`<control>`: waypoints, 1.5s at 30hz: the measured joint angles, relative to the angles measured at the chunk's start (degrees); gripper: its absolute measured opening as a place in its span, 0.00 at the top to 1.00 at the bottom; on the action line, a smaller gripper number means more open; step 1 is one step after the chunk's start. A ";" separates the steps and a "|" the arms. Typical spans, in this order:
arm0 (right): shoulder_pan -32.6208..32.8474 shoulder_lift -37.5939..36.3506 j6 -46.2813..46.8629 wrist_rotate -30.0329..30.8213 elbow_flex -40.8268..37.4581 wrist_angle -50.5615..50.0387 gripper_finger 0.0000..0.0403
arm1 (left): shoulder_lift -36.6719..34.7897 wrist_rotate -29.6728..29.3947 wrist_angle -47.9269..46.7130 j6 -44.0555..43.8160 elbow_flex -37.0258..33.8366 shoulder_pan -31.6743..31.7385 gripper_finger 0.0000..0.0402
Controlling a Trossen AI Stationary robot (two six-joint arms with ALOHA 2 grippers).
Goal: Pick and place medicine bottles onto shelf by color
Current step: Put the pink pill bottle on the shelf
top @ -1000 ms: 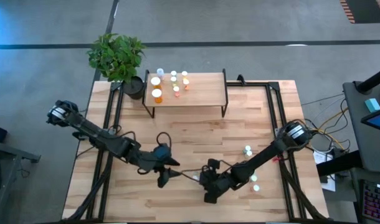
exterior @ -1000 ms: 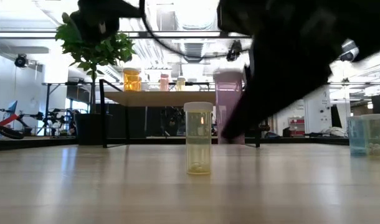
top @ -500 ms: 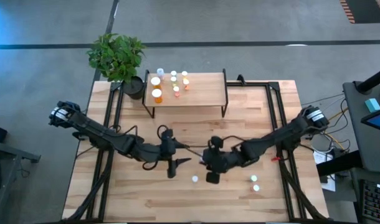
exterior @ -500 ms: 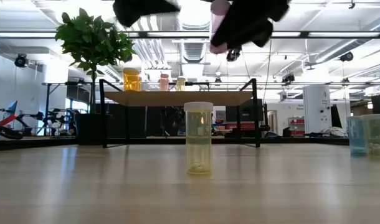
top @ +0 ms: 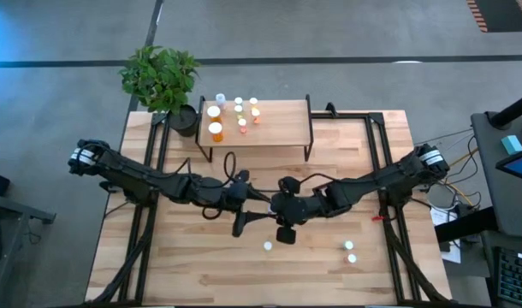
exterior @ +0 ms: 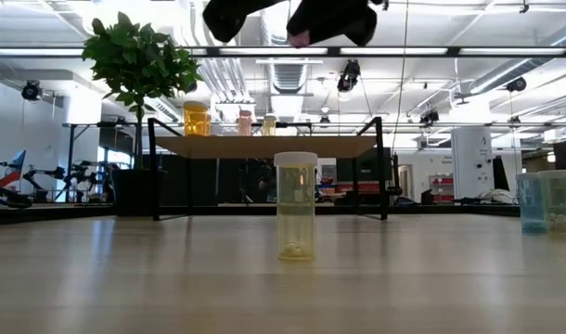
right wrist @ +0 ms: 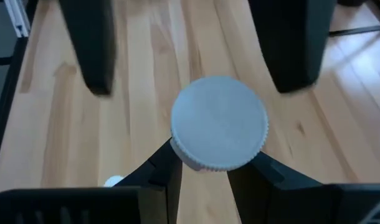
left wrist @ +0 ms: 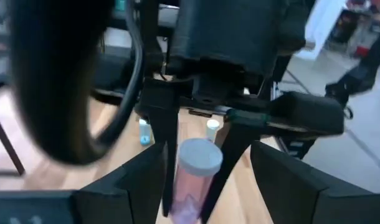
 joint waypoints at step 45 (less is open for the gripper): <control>-0.69 0.25 -5.21 -3.08 2.83 -0.09 0.75 | -0.06 13.19 0.55 3.48 0.20 4.06 0.62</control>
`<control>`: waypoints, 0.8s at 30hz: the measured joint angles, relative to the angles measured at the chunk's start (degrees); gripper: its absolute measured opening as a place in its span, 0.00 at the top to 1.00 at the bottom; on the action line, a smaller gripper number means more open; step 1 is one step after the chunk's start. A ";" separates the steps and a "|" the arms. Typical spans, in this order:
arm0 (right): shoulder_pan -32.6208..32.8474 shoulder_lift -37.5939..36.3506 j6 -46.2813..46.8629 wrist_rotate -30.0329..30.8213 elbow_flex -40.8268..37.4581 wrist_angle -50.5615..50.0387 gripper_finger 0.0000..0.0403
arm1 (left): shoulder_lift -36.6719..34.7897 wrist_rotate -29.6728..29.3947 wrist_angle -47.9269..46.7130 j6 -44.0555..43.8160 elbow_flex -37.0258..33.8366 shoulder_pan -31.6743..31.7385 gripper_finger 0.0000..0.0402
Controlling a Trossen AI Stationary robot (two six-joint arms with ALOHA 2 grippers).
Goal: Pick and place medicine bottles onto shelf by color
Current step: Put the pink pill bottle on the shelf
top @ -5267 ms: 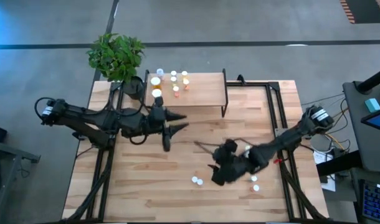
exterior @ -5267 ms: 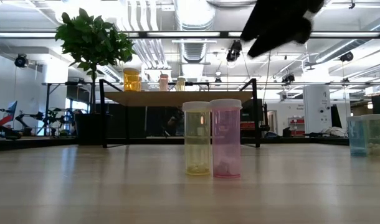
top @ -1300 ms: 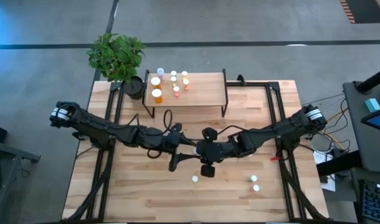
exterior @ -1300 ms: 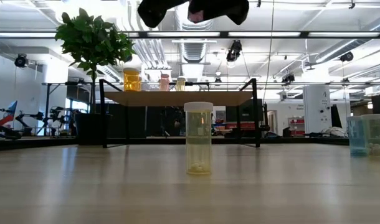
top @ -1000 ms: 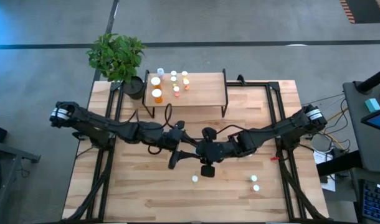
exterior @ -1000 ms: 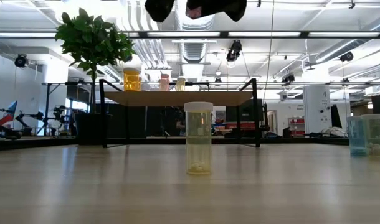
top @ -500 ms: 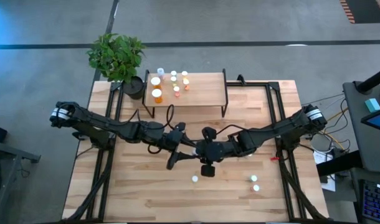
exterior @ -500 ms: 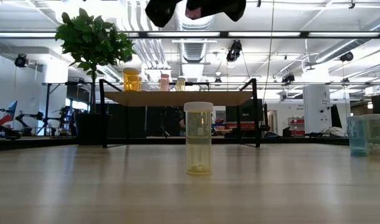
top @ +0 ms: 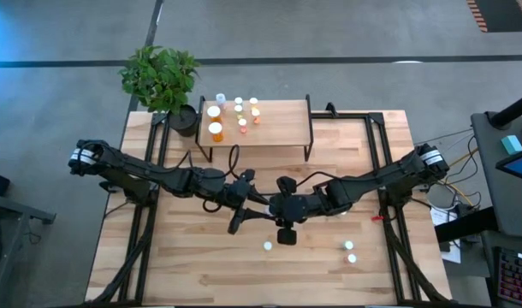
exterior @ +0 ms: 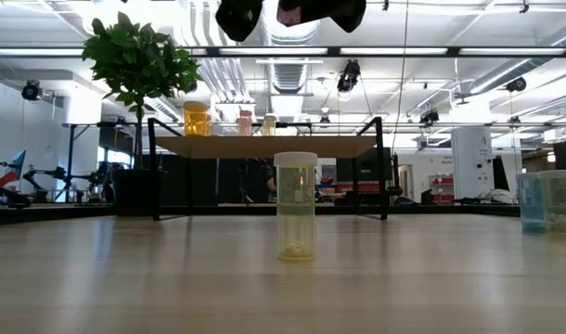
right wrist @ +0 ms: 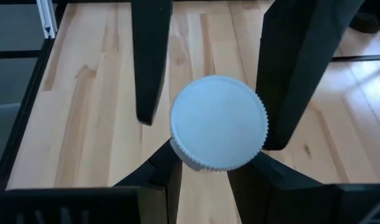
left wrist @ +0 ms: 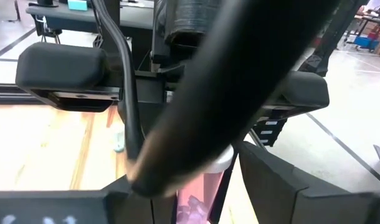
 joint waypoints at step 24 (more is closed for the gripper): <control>-0.13 0.00 -2.67 -0.59 -0.02 -0.02 0.74 | 0.02 0.09 -3.13 -5.68 0.70 -0.07 0.62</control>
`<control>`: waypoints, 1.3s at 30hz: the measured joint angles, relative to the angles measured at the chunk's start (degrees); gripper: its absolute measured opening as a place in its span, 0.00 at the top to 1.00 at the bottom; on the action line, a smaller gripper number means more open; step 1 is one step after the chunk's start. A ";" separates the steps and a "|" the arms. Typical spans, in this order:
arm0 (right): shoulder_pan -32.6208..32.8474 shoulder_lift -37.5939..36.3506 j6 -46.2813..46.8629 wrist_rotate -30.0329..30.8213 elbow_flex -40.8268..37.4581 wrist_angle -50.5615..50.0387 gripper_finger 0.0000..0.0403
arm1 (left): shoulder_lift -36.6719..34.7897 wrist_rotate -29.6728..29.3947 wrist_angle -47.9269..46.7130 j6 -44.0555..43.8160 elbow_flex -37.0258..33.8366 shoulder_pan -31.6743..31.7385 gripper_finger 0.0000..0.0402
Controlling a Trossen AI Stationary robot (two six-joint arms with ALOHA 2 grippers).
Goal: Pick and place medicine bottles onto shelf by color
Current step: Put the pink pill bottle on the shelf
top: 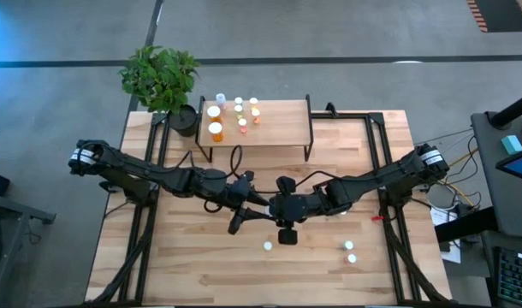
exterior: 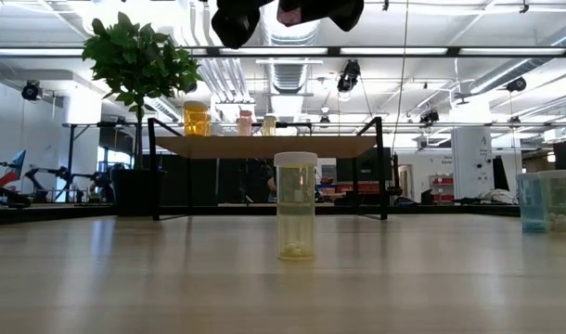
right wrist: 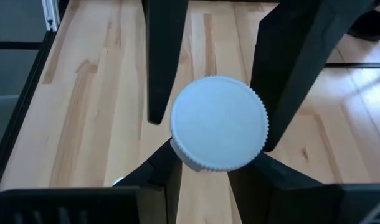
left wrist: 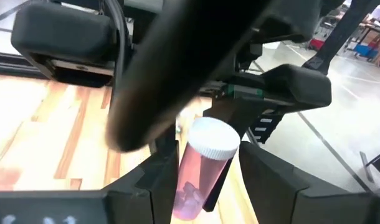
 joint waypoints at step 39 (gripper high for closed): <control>-2.05 -0.02 -0.33 -0.04 -0.07 -0.48 0.70 | 1.98 -1.95 -0.66 6.23 2.84 0.49 0.76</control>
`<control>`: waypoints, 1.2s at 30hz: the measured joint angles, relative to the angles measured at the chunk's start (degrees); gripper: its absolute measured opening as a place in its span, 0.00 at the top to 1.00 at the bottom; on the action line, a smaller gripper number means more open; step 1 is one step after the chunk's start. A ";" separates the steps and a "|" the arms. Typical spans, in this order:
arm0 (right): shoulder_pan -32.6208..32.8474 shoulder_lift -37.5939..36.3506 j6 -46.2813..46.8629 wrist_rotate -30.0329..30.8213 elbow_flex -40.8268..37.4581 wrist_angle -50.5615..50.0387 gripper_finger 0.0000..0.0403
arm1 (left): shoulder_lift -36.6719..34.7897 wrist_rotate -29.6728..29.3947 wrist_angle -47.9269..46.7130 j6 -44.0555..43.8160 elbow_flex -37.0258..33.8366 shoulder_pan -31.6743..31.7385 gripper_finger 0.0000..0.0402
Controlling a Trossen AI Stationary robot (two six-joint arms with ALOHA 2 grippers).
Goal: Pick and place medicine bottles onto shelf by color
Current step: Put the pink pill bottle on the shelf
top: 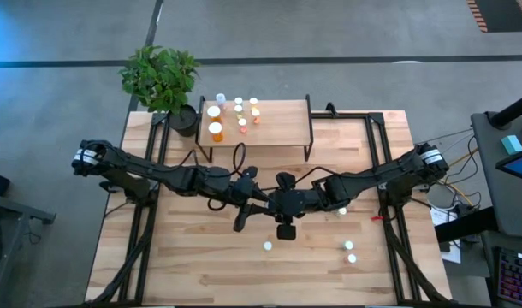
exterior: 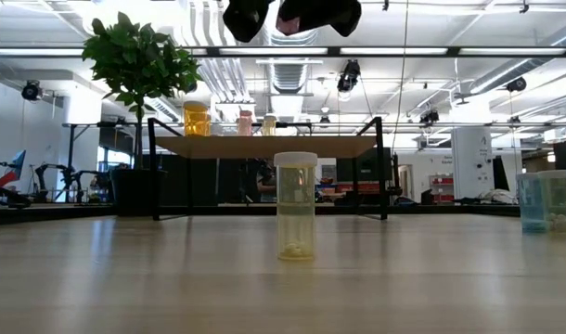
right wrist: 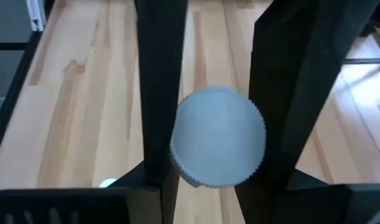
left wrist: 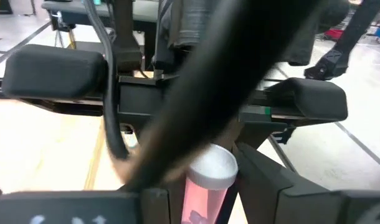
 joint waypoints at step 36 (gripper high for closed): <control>-26.07 -20.00 -11.41 4.62 -8.36 -13.53 0.53 | 3.06 -26.40 2.04 -0.25 0.50 23.11 0.71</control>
